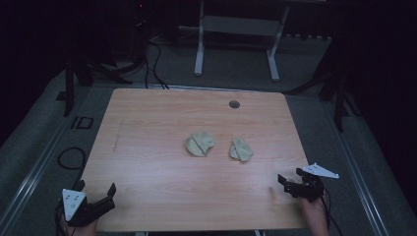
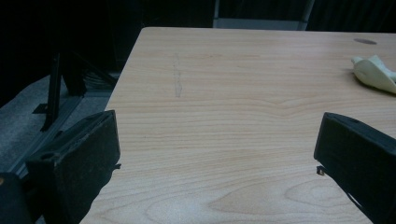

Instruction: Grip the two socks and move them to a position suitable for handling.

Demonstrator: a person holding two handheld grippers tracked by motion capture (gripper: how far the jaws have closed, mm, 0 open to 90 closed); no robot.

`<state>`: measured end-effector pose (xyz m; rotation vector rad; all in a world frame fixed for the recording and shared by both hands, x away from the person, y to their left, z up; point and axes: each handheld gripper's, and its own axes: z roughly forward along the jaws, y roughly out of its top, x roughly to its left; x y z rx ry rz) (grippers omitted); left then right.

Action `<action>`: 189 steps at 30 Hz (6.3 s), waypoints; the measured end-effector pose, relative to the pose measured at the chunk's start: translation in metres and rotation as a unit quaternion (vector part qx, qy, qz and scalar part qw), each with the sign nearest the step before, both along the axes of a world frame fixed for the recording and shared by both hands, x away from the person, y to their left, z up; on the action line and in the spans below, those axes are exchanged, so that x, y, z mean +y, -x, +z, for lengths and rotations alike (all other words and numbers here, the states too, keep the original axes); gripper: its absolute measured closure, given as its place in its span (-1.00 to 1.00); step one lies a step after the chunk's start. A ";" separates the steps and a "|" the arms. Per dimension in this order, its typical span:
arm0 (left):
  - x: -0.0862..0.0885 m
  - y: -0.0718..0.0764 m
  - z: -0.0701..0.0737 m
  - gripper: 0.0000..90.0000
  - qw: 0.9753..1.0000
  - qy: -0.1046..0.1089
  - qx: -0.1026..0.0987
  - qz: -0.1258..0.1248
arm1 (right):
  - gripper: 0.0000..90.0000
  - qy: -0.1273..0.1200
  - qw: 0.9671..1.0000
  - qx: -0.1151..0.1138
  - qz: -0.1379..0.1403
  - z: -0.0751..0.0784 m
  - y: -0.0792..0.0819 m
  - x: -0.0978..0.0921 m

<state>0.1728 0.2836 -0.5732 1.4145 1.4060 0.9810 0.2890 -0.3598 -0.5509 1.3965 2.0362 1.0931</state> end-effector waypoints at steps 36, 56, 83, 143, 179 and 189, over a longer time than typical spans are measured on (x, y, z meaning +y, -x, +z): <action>0.001 0.001 0.000 -0.99 1.000 0.012 0.000 -0.008 | -0.54 0.030 0.992 -0.001 0.125 0.027 -0.084 0.107; 0.000 0.001 -0.001 -0.99 1.000 0.012 0.004 -0.015 | -0.25 0.100 0.984 0.041 0.144 -0.003 -0.120 0.152; 0.001 0.001 -0.002 -0.99 1.000 0.017 0.008 -0.015 | 0.76 0.131 0.988 0.019 0.083 0.004 -0.107 0.160; -0.005 0.003 0.002 -0.99 0.997 0.051 -0.018 -0.053 | 0.74 0.069 0.980 0.003 0.185 0.003 0.049 0.217; -0.197 -0.051 0.014 -0.47 0.896 -0.054 0.168 -0.407 | 0.28 0.081 0.947 0.024 0.311 0.032 0.017 0.212; -0.215 -0.070 0.005 -0.02 0.885 -0.086 0.200 -0.412 | 0.47 0.111 0.931 0.083 0.338 0.001 0.004 0.219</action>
